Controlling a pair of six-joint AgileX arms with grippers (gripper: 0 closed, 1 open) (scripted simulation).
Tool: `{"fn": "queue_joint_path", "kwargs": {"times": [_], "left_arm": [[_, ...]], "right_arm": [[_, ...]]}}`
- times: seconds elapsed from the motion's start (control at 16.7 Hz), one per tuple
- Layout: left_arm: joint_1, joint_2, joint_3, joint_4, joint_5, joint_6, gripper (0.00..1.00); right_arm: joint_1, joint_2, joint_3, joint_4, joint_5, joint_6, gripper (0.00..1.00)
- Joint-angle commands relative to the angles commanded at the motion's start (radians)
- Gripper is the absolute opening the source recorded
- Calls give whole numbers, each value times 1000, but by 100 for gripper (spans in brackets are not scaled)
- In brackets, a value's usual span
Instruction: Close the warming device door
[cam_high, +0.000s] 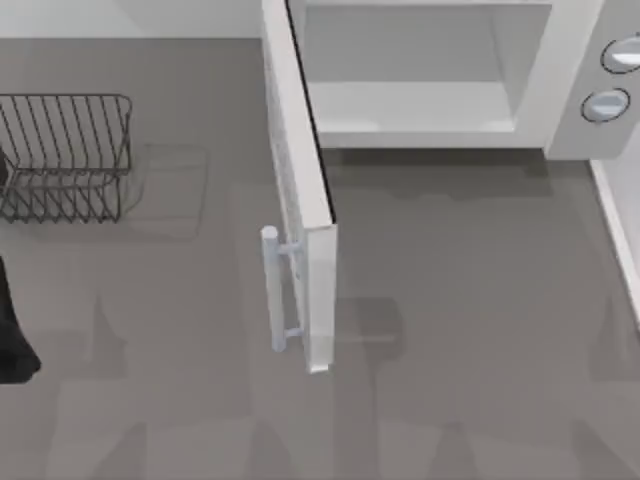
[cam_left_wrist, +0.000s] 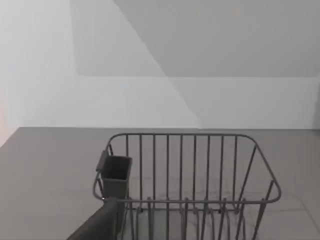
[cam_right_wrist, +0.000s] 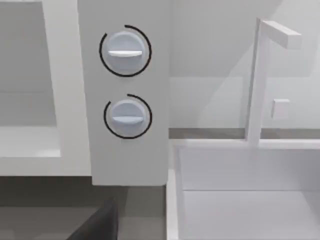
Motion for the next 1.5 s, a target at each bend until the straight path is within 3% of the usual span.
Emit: {"fn": "queue_joint_path", "kwargs": {"times": [0.3,0.54,1.08,1.5], "left_arm": [[-24,57,60,-46,33,31,100],[-93,263,277,-210,126,133,100],[-281,1069,1032,-870,352,493,100],[-370,1628,1654,-1319,434,775,100]], "right_arm": [[0,0,0,0,0,0,100],[0,0,0,0,0,0,100],[0,0,0,0,0,0,100],[0,0,0,0,0,0,100]]}}
